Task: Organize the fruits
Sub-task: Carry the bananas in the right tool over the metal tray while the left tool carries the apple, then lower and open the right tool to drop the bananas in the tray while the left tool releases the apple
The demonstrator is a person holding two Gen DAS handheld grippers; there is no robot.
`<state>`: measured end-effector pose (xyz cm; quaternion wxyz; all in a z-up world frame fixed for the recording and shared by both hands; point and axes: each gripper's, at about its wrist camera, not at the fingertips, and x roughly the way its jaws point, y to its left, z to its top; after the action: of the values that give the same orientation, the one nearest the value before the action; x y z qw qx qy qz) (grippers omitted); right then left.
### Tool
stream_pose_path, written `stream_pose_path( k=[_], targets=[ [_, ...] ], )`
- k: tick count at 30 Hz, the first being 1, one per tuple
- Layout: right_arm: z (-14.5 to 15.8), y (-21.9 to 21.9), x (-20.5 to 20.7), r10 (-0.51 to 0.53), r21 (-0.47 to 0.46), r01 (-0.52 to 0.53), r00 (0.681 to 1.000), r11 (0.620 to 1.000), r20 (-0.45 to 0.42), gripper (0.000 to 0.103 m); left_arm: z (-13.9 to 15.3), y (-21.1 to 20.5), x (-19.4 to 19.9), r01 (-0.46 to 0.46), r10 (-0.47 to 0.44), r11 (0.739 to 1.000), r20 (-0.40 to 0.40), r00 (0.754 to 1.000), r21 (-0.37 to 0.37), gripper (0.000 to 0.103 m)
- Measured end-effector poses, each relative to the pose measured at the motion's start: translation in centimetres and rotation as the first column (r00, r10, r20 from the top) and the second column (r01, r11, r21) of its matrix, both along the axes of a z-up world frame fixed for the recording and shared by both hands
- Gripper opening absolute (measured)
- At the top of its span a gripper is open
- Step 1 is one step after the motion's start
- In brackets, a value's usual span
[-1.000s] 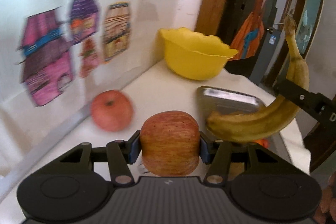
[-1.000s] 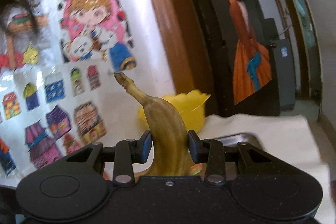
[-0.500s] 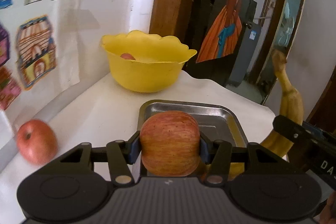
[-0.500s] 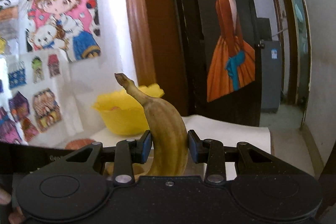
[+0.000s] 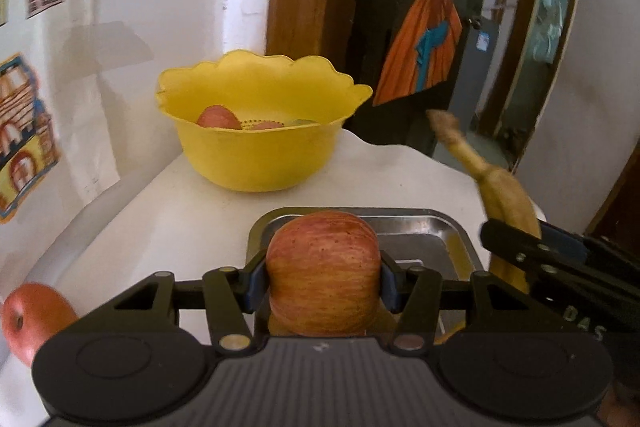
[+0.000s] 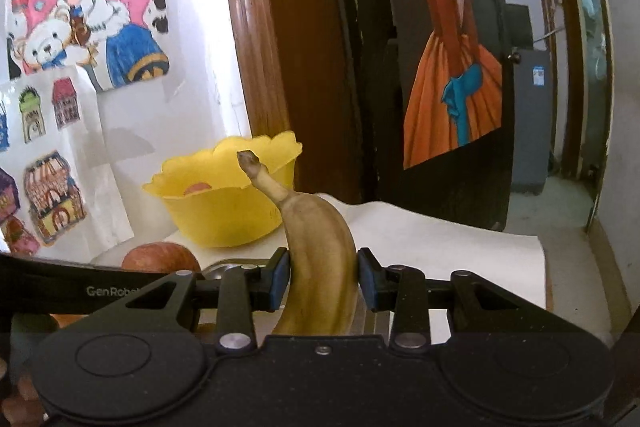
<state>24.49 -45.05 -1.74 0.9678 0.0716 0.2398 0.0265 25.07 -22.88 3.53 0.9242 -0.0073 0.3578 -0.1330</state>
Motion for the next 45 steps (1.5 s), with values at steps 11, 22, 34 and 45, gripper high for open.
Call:
stream_pose_path(
  k=[11,22,34,45],
  targets=[
    [-2.6,1.0,3.9,0.077,-0.051,-0.081,0.994,0.995,-0.079,0.037,-0.7,-0.7,2.6,-0.021,0.022,1.000,-0.068,0.997,0.015,0.059],
    [-3.1,0.4,2.1,0.028,-0.033,-0.032,0.995,0.999,-0.098,0.054,-0.8,-0.6,2.9,-0.032,0.034,0.999,-0.056,0.998,0.028,0.067],
    [-2.2,1.0,-1.0,-0.031,-0.032,0.029,0.996,0.999,-0.087,0.086,0.0,1.1,0.0,-0.062,0.061,0.998,-0.018,0.998,-0.007,0.090],
    [-0.4,3.4,-4.3,-0.090,-0.050,0.086,0.994,0.995,-0.068,0.102,1.8,4.9,-3.0,-0.098,0.098,0.995,0.061,0.993,-0.004,0.102]
  ],
)
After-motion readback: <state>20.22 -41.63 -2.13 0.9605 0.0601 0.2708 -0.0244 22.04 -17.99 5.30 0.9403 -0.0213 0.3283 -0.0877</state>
